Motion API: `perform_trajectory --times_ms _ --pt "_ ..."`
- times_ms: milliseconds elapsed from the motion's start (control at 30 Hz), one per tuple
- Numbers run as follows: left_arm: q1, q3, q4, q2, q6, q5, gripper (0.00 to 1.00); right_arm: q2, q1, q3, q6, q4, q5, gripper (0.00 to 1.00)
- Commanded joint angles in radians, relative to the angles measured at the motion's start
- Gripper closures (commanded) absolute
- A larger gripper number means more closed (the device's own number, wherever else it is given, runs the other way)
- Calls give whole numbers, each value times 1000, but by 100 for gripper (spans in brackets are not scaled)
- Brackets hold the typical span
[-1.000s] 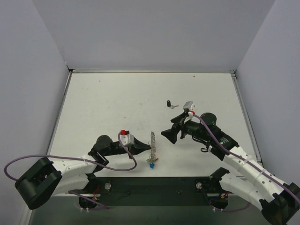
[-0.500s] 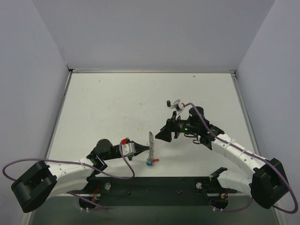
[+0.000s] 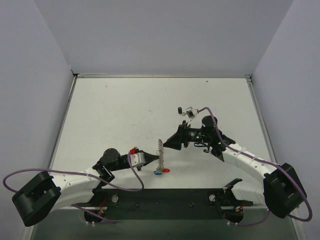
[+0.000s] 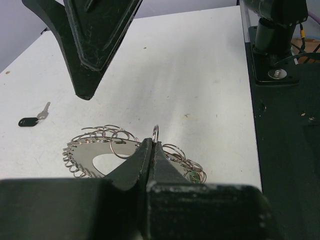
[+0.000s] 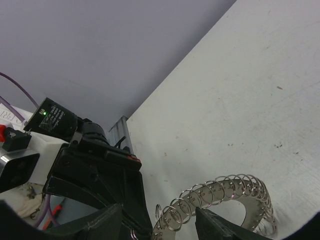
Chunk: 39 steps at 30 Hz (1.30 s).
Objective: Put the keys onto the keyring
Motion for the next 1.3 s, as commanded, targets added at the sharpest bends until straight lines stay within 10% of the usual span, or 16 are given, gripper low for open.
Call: perform_trajectory --times_ms 0,1267 --pt "-7 11 61 -8 24 -10 100 -1 -3 -21 50 110 -40 41" --pt "-14 15 29 -50 26 -26 100 148 55 -135 263 455 -74 65"
